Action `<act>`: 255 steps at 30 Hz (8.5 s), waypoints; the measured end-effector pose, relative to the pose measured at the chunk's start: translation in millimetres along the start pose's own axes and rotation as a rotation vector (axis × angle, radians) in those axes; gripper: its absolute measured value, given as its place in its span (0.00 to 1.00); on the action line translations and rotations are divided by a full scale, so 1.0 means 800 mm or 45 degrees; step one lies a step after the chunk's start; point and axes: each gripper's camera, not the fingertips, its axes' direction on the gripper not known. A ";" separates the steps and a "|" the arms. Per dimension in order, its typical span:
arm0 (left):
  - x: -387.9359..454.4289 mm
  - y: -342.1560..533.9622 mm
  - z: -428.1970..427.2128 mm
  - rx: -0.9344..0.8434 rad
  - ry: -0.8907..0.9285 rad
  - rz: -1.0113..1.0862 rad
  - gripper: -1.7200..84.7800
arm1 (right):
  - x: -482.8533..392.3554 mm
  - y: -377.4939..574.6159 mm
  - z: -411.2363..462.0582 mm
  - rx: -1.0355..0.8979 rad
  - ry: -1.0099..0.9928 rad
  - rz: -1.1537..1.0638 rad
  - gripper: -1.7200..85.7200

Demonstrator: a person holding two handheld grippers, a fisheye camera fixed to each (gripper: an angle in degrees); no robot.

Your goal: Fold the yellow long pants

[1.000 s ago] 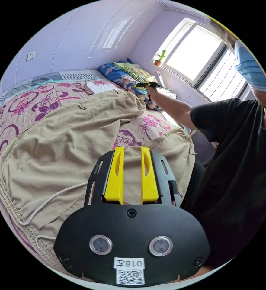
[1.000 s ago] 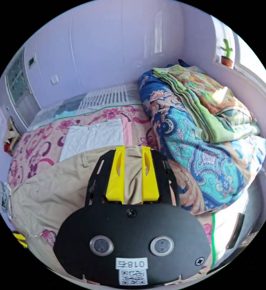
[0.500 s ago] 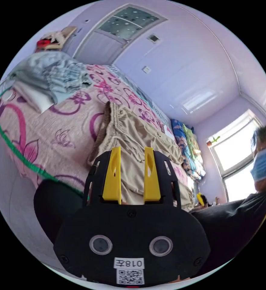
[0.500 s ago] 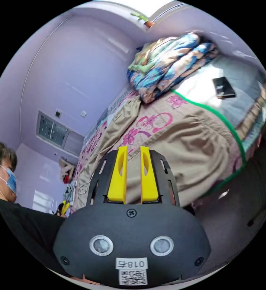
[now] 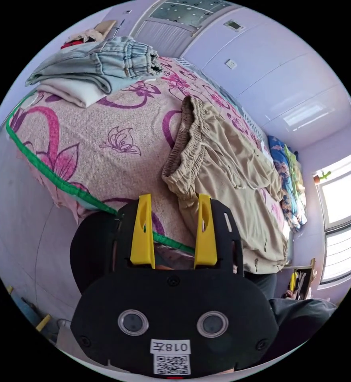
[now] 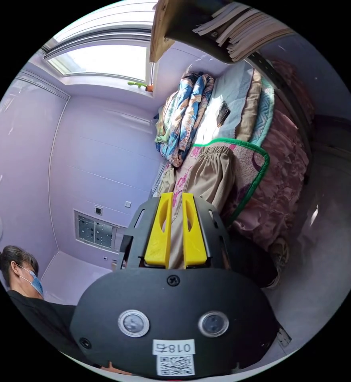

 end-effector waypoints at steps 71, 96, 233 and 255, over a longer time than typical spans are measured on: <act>-0.129 0.190 0.144 -0.008 1.091 -0.374 0.07 | -0.236 -0.143 0.136 -0.004 -0.075 -0.072 0.02; -0.151 0.124 0.288 0.395 1.194 -0.973 0.13 | -0.448 -0.156 0.942 -0.530 0.323 -0.197 0.12; 0.135 -0.177 0.166 0.195 0.786 -0.041 0.10 | -0.513 0.058 0.932 -1.207 0.091 -0.791 0.11; 0.184 -0.093 0.165 0.054 1.007 0.146 0.14 | -0.475 -0.061 0.778 -0.994 -0.225 -0.547 0.15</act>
